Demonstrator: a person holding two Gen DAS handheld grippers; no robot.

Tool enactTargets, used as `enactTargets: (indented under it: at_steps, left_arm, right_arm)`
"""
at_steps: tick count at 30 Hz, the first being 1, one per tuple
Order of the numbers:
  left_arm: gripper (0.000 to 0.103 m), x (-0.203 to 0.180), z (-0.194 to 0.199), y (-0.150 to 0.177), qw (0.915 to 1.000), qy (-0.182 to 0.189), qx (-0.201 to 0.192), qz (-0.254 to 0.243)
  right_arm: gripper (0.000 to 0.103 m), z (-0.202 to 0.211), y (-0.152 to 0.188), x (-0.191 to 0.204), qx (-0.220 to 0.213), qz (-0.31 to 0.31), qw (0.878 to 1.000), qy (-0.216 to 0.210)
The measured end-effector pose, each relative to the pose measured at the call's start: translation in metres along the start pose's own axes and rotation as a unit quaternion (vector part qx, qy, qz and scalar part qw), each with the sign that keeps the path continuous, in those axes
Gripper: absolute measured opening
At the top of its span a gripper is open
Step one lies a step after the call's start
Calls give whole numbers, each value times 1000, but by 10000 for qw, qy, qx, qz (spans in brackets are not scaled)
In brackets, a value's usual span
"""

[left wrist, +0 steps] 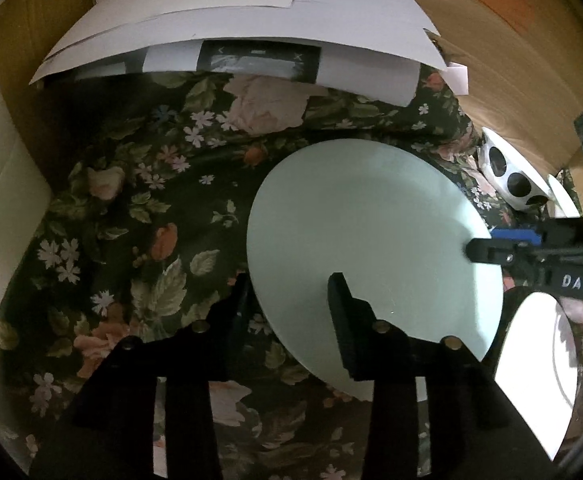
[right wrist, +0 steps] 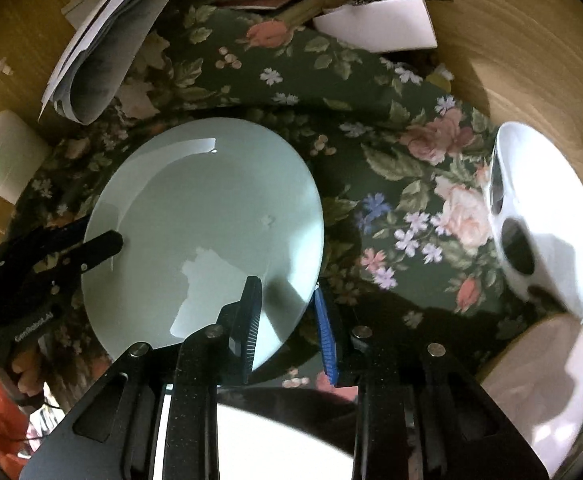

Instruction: Organize plates and bowls

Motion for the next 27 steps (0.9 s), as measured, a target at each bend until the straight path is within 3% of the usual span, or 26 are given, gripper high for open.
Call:
enactTargets:
  at_steps: [14, 20, 27]
  left_arm:
    - [39, -4, -4, -8, 9999, 104, -38, 8]
    - [39, -4, 21, -17, 9992, 101, -396, -41]
    - [39, -9, 34, -14, 9986, 64, -510, -153]
  right_arm:
    - [28, -7, -5, 2, -335, -376, 9987, 111]
    - [28, 8, -15, 5, -624, -414, 9972, 70]
    - [28, 22, -5, 8, -724, -448, 9964, 1]
Point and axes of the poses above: each gripper's, at about its wrist camera, not at the fingertips, and z roughly against the way its jaws point, x to its left, y to its underside, the point moved 10 cm from there along -z, roughly the way its jaws point, and after that the axes turned 2 degrees about y, right-handed, at the moved point
